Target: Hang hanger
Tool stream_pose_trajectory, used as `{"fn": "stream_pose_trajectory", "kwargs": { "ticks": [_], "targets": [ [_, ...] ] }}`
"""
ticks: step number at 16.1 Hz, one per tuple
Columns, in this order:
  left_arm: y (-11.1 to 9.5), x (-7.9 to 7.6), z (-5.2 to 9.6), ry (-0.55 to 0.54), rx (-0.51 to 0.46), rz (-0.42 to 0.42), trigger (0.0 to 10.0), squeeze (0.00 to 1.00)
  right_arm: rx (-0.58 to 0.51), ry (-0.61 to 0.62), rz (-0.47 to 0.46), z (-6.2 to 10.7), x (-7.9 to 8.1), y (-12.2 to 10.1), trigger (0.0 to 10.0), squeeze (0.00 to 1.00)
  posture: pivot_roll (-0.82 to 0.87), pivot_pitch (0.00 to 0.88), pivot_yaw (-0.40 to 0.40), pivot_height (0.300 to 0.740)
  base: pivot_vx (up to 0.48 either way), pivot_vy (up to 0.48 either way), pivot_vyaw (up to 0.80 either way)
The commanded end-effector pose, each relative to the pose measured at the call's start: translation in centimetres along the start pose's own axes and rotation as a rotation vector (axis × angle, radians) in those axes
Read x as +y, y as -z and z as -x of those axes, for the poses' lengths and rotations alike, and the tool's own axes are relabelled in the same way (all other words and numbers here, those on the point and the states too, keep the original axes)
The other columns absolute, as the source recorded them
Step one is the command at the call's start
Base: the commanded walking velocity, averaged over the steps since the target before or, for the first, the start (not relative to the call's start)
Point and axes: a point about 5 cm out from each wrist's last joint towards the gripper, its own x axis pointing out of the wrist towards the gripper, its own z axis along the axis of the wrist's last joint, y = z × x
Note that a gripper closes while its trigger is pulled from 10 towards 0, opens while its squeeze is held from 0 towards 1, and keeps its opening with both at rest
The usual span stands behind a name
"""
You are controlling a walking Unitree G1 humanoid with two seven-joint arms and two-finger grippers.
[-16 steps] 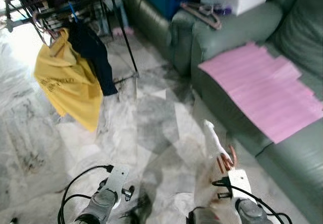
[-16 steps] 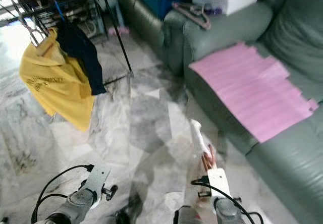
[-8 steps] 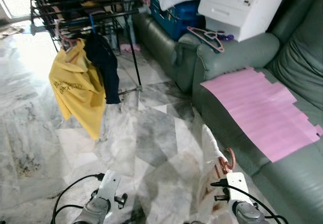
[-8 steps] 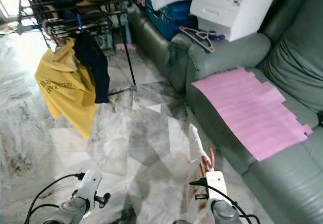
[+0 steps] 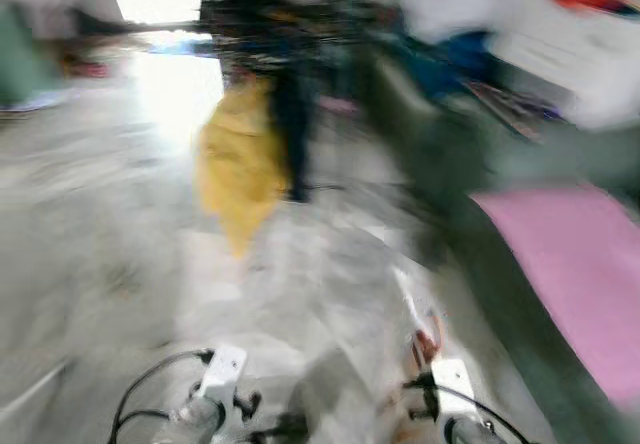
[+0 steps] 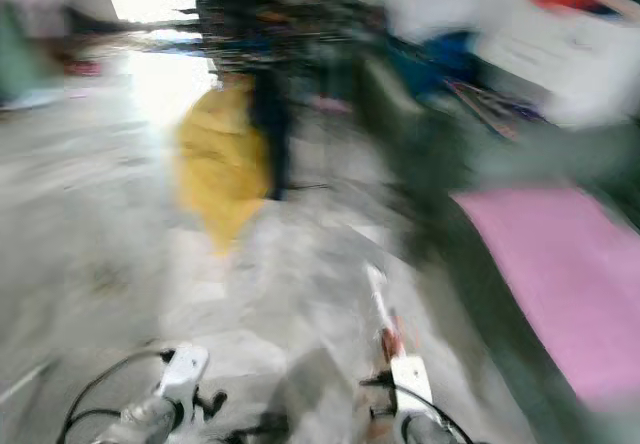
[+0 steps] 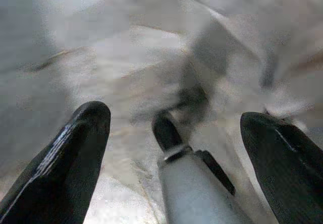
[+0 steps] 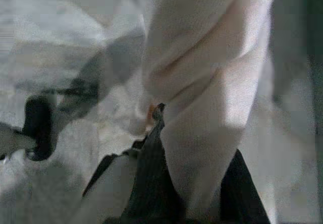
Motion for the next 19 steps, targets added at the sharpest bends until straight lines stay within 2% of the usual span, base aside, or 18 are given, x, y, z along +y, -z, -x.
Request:
{"fn": "stream_pose_trajectory", "kwargs": {
  "ticks": [1,7,14,17,18,19],
  "targets": [
    [0.2,0.5,0.1,0.007,0.015,-0.027,10.0,0.0,-0.031,-0.006,0.007,-0.3,0.6,-1.1,10.0,0.0,-0.19,0.012,0.021,0.74,0.262,0.0,0.0],
    [0.1,0.5,0.1,0.015,0.011,-0.038,10.0,0.0,0.017,0.001,0.013,0.0,0.6,0.3,10.0,0.0,-0.2,0.021,0.031,0.74,0.271,0.0,0.0],
    [0.5,0.5,0.1,-0.021,0.029,-0.025,10.0,0.0,0.07,0.017,0.032,0.6,-0.6,2.3,10.0,0.0,-0.19,0.03,0.016,0.74,0.0,0.0,0.0],
    [0.6,0.8,0.2,-0.059,0.026,0.007,10.0,0.0,0.05,0.099,0.054,0.6,-1.8,1.7,10.0,0.0,-0.17,0.035,0.0,0.74,0.0,0.0,0.0],
    [0.6,1.0,0.2,-0.086,0.018,0.0,10.0,0.0,0.004,0.152,0.075,0.5,-2.7,0.6,10.0,0.0,-0.17,0.037,-0.002,0.74,0.0,0.0,0.0],
    [0.6,1.3,0.3,-0.105,0.007,0.01,10.0,0.0,-0.047,0.187,0.042,0.4,-3.3,-0.5,10.0,0.0,-0.17,0.037,-0.001,0.74,0.0,0.0,0.0]
  ]
}}
